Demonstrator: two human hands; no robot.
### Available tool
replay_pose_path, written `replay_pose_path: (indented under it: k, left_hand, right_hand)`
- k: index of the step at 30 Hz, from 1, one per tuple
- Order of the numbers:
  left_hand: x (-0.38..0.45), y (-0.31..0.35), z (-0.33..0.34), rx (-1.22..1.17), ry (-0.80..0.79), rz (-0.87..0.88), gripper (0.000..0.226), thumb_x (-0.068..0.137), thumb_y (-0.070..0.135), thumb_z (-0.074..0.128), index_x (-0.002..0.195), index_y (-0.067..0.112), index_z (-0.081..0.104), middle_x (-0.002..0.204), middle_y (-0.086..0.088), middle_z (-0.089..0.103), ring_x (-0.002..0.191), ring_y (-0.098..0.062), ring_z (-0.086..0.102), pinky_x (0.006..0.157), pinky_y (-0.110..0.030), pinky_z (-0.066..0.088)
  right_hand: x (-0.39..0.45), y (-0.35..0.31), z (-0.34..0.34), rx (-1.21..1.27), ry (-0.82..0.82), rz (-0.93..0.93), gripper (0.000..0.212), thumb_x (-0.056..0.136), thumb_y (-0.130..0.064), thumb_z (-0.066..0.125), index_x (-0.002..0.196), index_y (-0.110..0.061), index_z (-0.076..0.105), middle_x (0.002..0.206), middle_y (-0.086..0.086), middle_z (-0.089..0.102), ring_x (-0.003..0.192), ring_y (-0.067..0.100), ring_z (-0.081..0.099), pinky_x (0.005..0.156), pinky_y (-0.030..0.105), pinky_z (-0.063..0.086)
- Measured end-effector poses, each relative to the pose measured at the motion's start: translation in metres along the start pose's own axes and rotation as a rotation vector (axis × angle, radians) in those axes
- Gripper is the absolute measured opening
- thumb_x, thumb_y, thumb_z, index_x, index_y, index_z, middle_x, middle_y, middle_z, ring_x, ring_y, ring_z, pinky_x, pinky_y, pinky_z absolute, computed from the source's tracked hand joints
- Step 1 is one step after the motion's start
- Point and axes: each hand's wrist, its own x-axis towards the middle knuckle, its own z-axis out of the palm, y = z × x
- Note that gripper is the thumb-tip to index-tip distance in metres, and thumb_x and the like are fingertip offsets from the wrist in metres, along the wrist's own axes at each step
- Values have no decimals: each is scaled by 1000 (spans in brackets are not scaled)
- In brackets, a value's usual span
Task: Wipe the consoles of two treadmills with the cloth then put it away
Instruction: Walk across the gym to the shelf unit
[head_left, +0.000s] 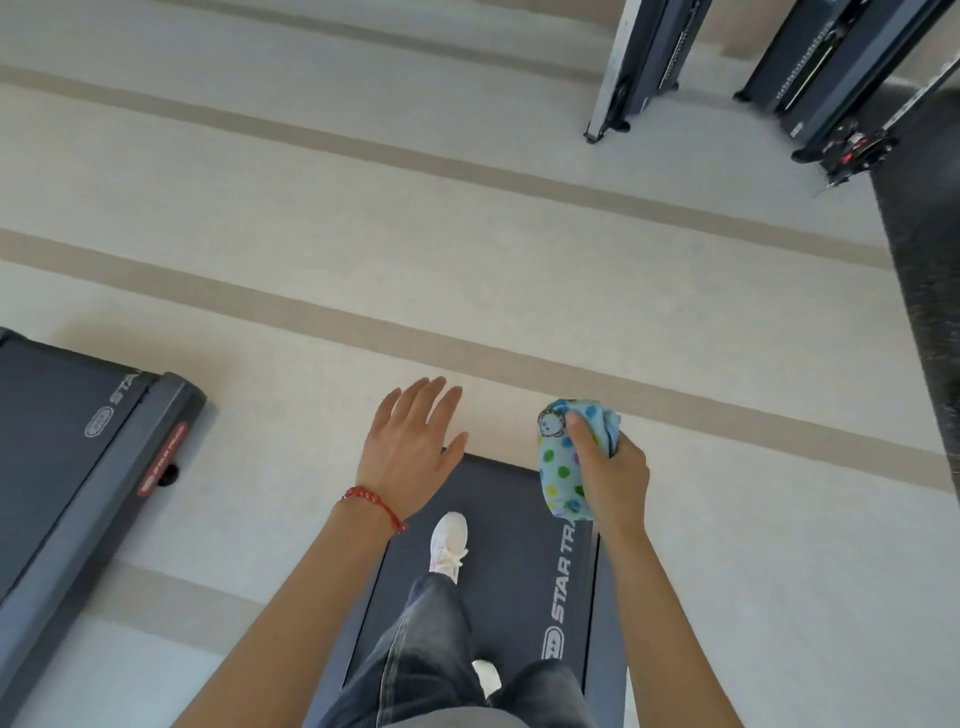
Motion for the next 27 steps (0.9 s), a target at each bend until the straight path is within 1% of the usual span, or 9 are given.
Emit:
replay_pose_path:
  k: [3, 7, 11, 15, 18, 21, 27]
  left_hand:
    - [50, -18, 8, 7, -3, 36, 48, 86, 34, 40, 112, 3, 65, 115, -15, 63, 105, -32, 61, 89, -48, 50]
    - [109, -37, 12, 23, 4, 91, 48, 87, 34, 39, 114, 3, 65, 116, -15, 63, 106, -32, 61, 89, -47, 49]
    - [159, -46, 20, 16, 0, 104, 48, 88, 34, 40, 115, 3, 64, 117, -16, 62, 107, -33, 60, 90, -47, 49]
    - [207, -43, 34, -13, -20, 101, 48, 89, 35, 40, 117, 3, 62, 118, -16, 61, 108, -34, 59, 90, -49, 49]
    - [247, -37, 44, -13, -16, 105, 48, 90, 35, 39, 117, 3, 62, 119, -16, 61, 109, -34, 59, 90, -49, 49]
    - [287, -28, 53, -8, -3, 86, 48, 89, 35, 39, 117, 3, 62, 119, -17, 61, 108, -34, 59, 90, -49, 49]
    - [354, -15, 65, -6, 28, 39, 49, 89, 35, 39, 118, 3, 61, 119, -17, 61, 108, -34, 59, 90, -49, 48]
  right_hand:
    - [37, -24, 16, 7, 25, 5, 26, 82, -41, 64, 85, -16, 63, 77, -8, 62, 75, 13, 59, 69, 27, 48]
    - [79, -52, 32, 25, 52, 16, 24, 82, -43, 64, 83, -19, 62, 78, -8, 61, 77, 13, 59, 71, 29, 50]
    - [116, -76, 38, 50, 73, 18, 25, 82, -41, 65, 82, -16, 61, 76, -6, 60, 72, 9, 57, 60, 22, 44]
    - [158, -96, 33, 48, 95, 11, 26, 83, -40, 64, 80, -15, 60, 73, -7, 59, 67, 4, 54, 54, 17, 40]
    - [197, -112, 28, 43, 99, -6, 24, 83, -39, 64, 81, -16, 60, 73, -8, 59, 67, 3, 54, 54, 17, 40]
    - [238, -131, 21, 38, 80, -15, 24, 83, -39, 65, 72, -18, 58, 70, -6, 58, 65, 6, 54, 55, 19, 40]
    - [307, -168, 10, 20, 49, -46, 24, 82, -39, 65, 69, -22, 56, 69, -7, 57, 64, 4, 53, 55, 19, 41]
